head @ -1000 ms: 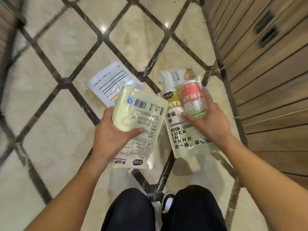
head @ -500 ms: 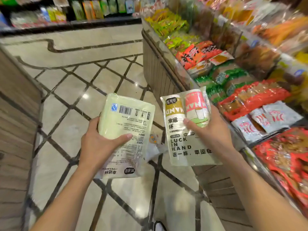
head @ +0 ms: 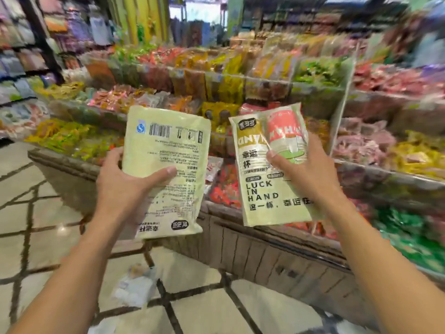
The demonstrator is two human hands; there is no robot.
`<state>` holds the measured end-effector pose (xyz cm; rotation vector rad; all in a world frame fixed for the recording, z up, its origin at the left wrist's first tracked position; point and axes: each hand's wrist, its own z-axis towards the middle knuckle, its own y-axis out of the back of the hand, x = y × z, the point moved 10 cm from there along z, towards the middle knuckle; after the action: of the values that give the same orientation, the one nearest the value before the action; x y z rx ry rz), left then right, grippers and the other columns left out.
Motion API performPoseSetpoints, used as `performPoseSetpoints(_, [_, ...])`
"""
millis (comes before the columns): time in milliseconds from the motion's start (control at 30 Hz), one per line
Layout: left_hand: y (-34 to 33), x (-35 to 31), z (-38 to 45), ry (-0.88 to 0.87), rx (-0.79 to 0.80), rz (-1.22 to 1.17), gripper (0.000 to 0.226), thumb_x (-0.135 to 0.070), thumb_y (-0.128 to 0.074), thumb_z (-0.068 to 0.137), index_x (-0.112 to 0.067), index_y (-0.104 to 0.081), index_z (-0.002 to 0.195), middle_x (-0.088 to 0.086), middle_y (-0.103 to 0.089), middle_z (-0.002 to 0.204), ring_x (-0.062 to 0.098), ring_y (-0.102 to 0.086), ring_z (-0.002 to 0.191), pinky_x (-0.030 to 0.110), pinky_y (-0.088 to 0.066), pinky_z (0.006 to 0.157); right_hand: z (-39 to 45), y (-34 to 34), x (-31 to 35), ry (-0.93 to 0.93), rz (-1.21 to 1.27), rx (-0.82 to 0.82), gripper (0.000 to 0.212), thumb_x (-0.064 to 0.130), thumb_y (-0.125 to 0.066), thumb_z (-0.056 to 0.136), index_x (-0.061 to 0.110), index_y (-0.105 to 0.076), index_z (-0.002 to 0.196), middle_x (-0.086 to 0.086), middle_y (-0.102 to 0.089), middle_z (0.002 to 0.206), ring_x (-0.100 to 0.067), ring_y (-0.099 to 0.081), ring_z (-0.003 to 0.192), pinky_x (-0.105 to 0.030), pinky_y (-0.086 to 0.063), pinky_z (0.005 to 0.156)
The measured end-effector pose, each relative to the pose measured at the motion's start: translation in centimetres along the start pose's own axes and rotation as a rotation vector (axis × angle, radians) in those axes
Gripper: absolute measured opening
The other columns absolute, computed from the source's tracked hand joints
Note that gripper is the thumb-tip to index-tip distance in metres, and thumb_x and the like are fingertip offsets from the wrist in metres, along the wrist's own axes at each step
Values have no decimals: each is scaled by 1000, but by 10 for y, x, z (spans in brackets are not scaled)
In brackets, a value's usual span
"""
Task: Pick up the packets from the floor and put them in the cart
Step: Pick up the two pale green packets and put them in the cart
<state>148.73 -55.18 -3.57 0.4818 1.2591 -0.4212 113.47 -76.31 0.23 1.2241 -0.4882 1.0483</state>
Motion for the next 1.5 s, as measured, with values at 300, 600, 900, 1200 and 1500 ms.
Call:
performPoseSetpoints(300, [-259, -111, -144, -114, 488, -53, 95, -60, -99, 31, -29, -65, 114, -8, -78, 102, 12, -76, 90, 46, -62, 84, -156, 319, -115, -262, -73, -466, 56, 72, -81, 63, 50, -54, 107, 27, -72, 85, 7, -67, 71, -25, -46, 60])
performPoseSetpoints(600, [-484, -188, -431, -82, 964, -186, 104, -60, -101, 24, -31, -65, 117, -10, -80, 98, 12, -78, 83, 41, -63, 72, -366, 589, -237, -545, -224, -790, 70, 92, -67, 54, 52, -39, 106, 18, -64, 95, -5, -64, 81, -33, -53, 66])
performPoseSetpoints(900, [-604, -253, -715, -13, 1177, -242, 103, -72, -93, 14, -30, -62, 103, -11, -77, 84, -2, -73, 69, 29, -56, 60, -550, 801, -299, -649, -255, -1034, 52, 88, -69, 53, 76, -40, 94, 24, -70, 88, -1, -71, 71, -35, -58, 66])
performPoseSetpoints(1200, [-738, -317, -933, 24, 1440, -309, 132, -50, -102, 29, -20, -46, 145, 9, -73, 118, 34, -74, 96, 58, -58, 85, -669, 964, -383, -759, -282, -1237, 80, 78, -75, 57, 46, -46, 125, 15, -71, 95, -5, -72, 70, -33, -59, 61])
performPoseSetpoints(1500, [-900, -357, -1101, 87, 1534, -316, 108, -41, -98, 40, -23, -53, 137, 7, -75, 104, 29, -76, 86, 46, -63, 60, -686, 1139, -486, -801, -383, -1301, 77, 84, -74, 59, 47, -46, 121, 23, -66, 92, 1, -67, 76, -27, -50, 59])
